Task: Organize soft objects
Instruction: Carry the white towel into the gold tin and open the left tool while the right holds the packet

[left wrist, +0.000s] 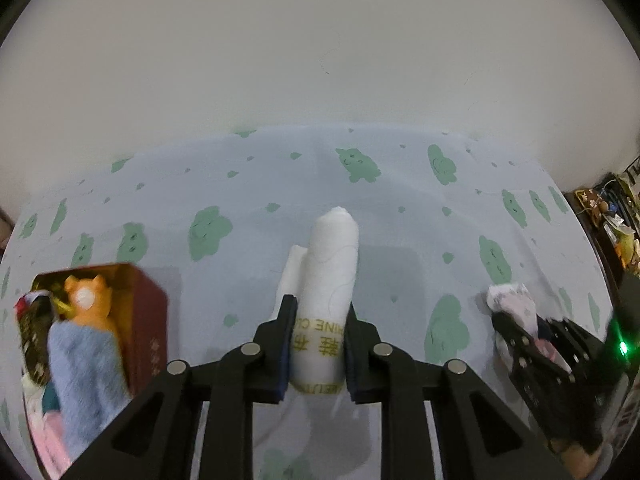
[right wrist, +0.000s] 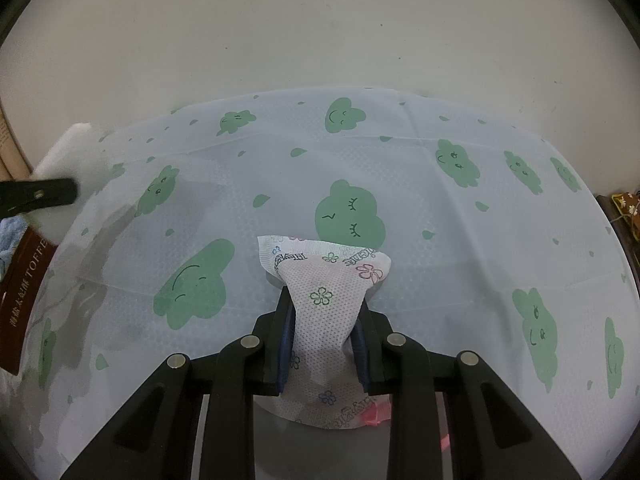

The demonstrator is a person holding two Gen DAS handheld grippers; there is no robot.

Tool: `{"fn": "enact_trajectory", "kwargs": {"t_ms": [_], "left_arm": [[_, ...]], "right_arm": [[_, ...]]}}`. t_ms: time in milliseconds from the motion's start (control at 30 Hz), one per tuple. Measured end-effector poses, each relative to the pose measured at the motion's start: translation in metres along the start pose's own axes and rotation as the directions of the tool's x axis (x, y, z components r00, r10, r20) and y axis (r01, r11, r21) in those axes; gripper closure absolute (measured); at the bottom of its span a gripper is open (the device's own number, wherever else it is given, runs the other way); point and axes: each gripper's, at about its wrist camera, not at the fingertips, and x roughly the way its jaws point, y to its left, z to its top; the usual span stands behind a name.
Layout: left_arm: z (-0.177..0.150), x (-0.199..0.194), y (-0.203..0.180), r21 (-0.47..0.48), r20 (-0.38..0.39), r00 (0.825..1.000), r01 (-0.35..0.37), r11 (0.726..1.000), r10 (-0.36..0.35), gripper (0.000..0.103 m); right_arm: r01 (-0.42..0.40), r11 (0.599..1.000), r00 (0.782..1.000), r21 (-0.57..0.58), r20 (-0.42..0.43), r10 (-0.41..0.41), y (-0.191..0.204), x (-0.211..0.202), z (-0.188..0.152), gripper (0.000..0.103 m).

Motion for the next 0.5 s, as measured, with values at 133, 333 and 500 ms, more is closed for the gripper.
{"fn": "enact_trajectory", "kwargs": {"t_ms": [133, 333, 500], "left_arm": [[-0.015, -0.022, 0.006, 0.002, 0.014, 1.0, -0.025, 1.0, 0.025, 0.082], [-0.027, -0.062, 0.024, -0.022, 0.047, 0.998, -0.033, 0.999, 0.034, 0.083], [-0.028, -0.091, 0.043, -0.045, 0.082, 0.995, -0.06, 0.997, 0.063, 0.082]], "right_arm": [[0.0, 1.0, 1.0, 0.0, 0.0, 0.0, 0.0, 0.0, 0.0, 0.077], [0.001, 1.0, 1.0, -0.001, 0.0, -0.001, 0.0, 0.0, 0.0, 0.076], [0.001, 1.0, 1.0, 0.0, 0.0, -0.001, 0.0, 0.0, 0.0, 0.076]]}}
